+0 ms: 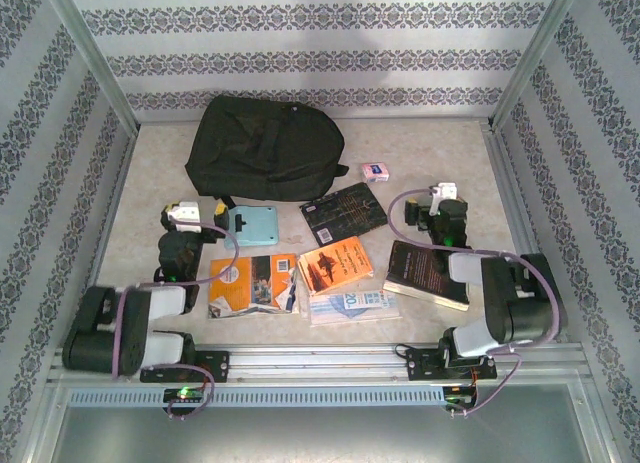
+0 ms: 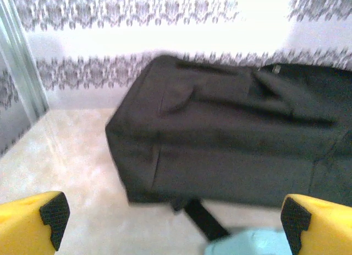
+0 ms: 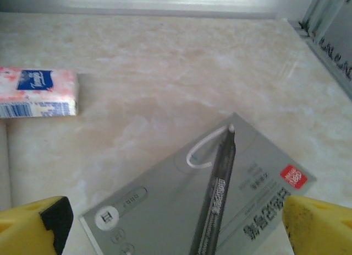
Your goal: Pack the student bag
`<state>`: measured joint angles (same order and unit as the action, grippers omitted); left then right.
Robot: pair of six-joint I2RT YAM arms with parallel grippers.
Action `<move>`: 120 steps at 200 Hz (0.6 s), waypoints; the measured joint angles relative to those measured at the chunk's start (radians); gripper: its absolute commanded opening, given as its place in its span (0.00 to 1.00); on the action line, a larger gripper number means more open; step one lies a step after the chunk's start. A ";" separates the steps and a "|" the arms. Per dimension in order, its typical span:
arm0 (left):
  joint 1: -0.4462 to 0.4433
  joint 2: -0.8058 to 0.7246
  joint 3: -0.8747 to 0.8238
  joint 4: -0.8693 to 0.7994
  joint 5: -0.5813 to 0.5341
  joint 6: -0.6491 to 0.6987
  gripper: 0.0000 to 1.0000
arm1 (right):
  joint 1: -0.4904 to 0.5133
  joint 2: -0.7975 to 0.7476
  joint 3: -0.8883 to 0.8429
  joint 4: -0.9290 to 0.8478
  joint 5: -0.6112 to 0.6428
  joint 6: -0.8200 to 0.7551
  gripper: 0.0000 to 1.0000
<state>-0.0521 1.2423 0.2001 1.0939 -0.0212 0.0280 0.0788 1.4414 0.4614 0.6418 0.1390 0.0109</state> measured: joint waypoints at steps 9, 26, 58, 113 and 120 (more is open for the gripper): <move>-0.023 -0.065 0.042 -0.068 -0.016 0.004 1.00 | 0.043 -0.045 0.066 -0.090 0.034 -0.008 0.98; -0.065 -0.156 0.147 -0.194 -0.046 -0.009 1.00 | 0.127 -0.135 0.167 -0.167 0.076 0.001 0.98; -0.196 -0.234 0.376 -0.491 -0.114 -0.075 1.00 | 0.332 -0.267 0.360 -0.369 0.119 0.042 0.98; -0.386 -0.057 0.840 -1.036 -0.216 -0.235 1.00 | 0.593 -0.316 0.704 -0.843 0.186 0.164 0.98; -0.385 -0.050 0.827 -1.022 -0.212 -0.246 1.00 | 0.577 -0.327 0.732 -0.901 0.173 0.194 0.98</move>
<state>-0.4366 1.1919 1.0271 0.0723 -0.2329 -0.2184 0.6556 1.1149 1.1934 -0.2588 0.3119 0.2047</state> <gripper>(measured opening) 0.998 0.977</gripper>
